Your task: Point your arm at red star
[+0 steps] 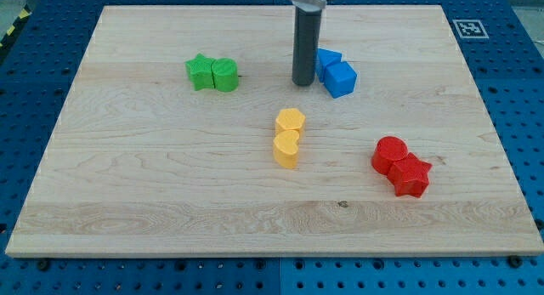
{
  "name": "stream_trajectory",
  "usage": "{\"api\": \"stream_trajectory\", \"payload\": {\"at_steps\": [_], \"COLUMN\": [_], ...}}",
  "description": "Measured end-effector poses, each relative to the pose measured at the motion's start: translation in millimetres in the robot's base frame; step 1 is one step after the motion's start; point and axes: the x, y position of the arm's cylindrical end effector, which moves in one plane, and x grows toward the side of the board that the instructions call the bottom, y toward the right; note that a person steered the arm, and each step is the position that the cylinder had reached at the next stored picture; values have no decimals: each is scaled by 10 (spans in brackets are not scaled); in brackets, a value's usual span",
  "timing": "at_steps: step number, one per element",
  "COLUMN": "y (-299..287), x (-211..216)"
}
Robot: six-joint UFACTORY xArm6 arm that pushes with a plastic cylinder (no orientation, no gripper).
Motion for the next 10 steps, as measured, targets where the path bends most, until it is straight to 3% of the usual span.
{"api": "stream_trajectory", "payload": {"at_steps": [4,8,10], "y": [138,788,1076], "x": [1079,2147,2027]}}
